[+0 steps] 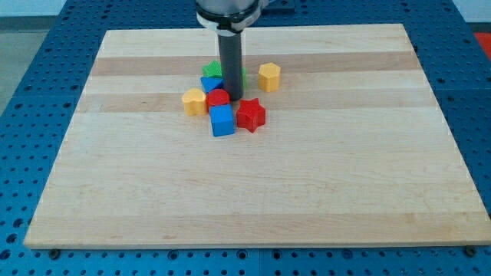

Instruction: Push the red star along with blue cube down and left a bit

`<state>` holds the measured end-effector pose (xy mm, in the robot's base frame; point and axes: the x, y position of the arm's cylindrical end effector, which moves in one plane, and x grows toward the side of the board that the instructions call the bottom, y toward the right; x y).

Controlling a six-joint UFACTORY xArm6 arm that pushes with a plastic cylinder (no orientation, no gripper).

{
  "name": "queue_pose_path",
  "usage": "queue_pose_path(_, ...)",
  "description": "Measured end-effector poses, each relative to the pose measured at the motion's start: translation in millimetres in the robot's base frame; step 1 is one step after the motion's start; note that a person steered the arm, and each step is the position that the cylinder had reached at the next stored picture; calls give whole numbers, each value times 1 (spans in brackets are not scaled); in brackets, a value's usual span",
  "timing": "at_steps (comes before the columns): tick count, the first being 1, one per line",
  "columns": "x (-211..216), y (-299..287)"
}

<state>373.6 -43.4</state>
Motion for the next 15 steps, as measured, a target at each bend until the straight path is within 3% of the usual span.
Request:
queue_pose_path(4, -30, 17)
queue_pose_path(7, 6, 59)
queue_pose_path(12, 53, 59)
queue_pose_path(15, 58, 58)
